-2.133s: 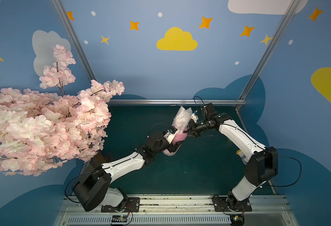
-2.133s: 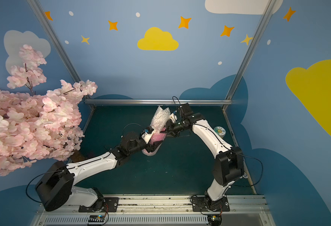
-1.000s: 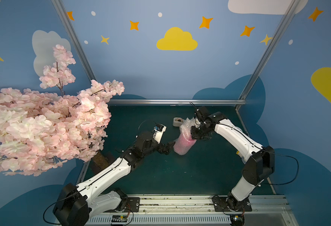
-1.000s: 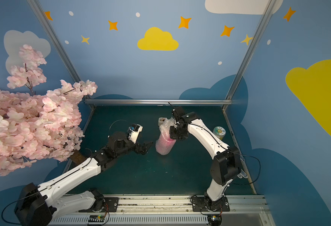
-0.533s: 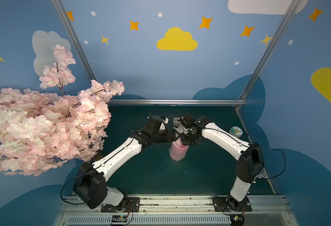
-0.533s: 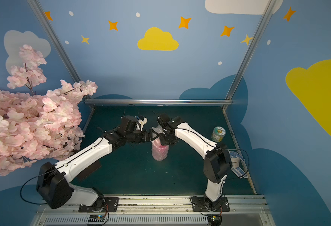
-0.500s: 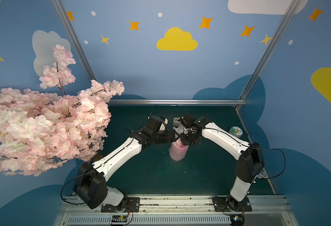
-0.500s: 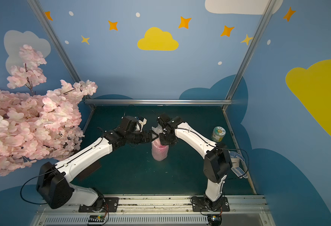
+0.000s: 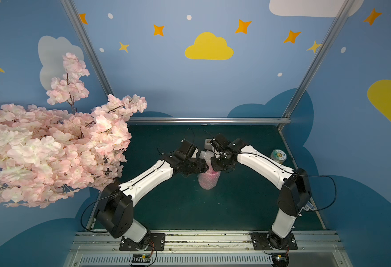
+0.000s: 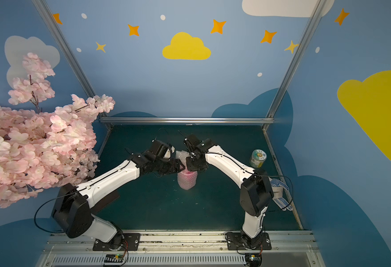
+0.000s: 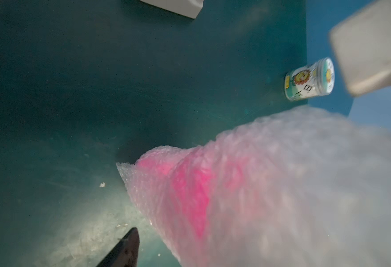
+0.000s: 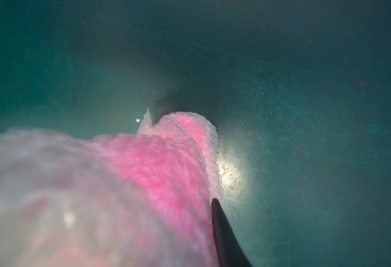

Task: Wrap wine glasses in bubble wrap
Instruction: Wrap the wine glass in bubble wrap.

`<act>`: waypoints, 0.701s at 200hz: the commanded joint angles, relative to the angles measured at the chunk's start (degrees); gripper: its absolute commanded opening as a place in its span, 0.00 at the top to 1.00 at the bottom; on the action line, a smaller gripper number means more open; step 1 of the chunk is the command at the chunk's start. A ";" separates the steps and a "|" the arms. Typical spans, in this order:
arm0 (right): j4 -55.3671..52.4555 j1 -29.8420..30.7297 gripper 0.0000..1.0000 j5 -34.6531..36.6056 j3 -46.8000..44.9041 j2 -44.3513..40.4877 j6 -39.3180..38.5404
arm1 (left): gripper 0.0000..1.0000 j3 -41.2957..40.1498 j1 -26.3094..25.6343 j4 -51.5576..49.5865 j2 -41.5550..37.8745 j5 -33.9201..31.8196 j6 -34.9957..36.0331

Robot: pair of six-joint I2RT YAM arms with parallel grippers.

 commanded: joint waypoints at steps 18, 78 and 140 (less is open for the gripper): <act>1.70 -0.09 0.66 -2.94 -0.92 -4.17 -2.00 | 0.38 2.32 -1.64 -5.08 3.79 -4.85 3.18; -6.98 -6.31 0.51 -8.43 4.95 -8.97 -2.41 | 0.42 3.11 -1.83 -9.89 5.48 -7.95 5.70; 9.27 -10.01 0.44 -22.60 1.83 -6.93 0.41 | 0.42 1.65 -1.82 -7.90 4.94 -7.52 6.93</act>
